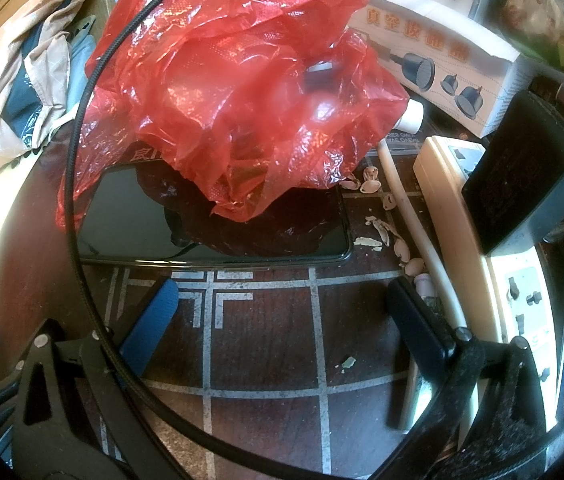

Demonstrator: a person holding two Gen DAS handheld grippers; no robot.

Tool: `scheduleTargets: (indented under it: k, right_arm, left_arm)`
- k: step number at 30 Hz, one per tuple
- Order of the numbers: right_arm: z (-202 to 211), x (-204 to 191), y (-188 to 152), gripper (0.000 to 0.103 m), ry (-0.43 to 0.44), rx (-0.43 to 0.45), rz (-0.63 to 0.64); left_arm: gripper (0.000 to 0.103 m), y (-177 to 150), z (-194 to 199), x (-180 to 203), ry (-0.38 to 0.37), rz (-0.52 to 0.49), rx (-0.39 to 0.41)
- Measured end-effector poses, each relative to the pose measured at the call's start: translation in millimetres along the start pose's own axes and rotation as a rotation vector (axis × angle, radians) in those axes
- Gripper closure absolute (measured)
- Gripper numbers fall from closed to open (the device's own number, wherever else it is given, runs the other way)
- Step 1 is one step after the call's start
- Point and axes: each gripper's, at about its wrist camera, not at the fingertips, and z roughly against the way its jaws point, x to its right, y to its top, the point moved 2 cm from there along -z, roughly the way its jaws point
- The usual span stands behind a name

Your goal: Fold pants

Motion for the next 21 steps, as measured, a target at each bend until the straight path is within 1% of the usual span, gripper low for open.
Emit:
scheduleTargets:
  k: [21]
  right_arm:
    - [-1.2,-0.7,0.6,0.0,0.0,0.0,0.0]
  left_arm:
    - [0.0,-0.1,0.2,0.0,0.001,0.001,0.001]
